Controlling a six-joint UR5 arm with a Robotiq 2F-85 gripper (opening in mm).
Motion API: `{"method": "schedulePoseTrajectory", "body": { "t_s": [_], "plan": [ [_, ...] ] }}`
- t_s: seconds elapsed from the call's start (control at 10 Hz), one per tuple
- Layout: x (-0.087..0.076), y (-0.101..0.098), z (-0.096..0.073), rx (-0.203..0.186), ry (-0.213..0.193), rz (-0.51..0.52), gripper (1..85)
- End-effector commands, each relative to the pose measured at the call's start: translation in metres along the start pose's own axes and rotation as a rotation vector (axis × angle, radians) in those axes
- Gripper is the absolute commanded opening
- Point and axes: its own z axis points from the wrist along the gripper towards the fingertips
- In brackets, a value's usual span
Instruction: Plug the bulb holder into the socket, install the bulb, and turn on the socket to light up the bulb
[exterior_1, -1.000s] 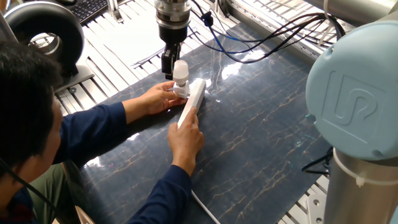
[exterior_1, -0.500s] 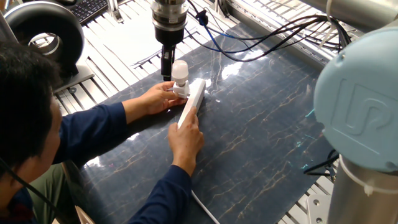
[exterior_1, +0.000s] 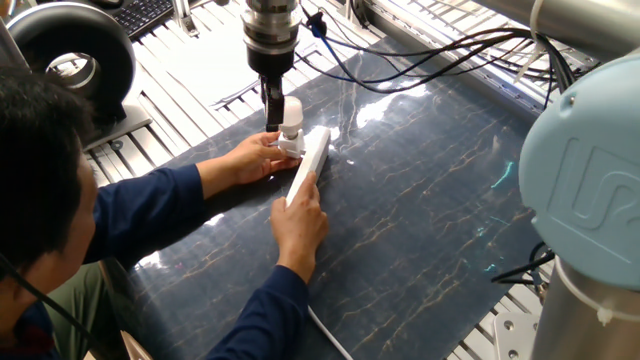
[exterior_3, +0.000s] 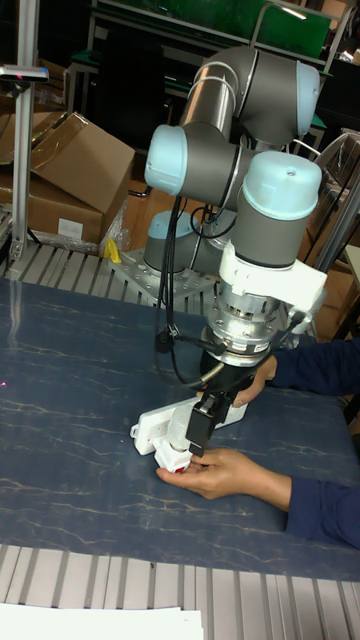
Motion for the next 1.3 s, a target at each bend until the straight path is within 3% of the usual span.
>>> {"method": "schedulePoseTrajectory", "body": {
  "t_s": [0.0, 0.3, 0.7, 1.0, 1.2],
  "plan": [
    [0.013, 0.003, -0.001, -0.015, 0.013, -0.161, 71.7],
    [0.026, 0.008, 0.000, -0.033, 0.027, -0.235, 71.3],
    [0.036, -0.001, 0.000, -0.012, 0.066, -0.374, 69.7],
    [0.037, -0.013, -0.001, 0.028, 0.077, -0.454, 69.3],
    [0.032, -0.010, 0.002, 0.014, 0.061, -0.459, 65.7]
  ]
}}
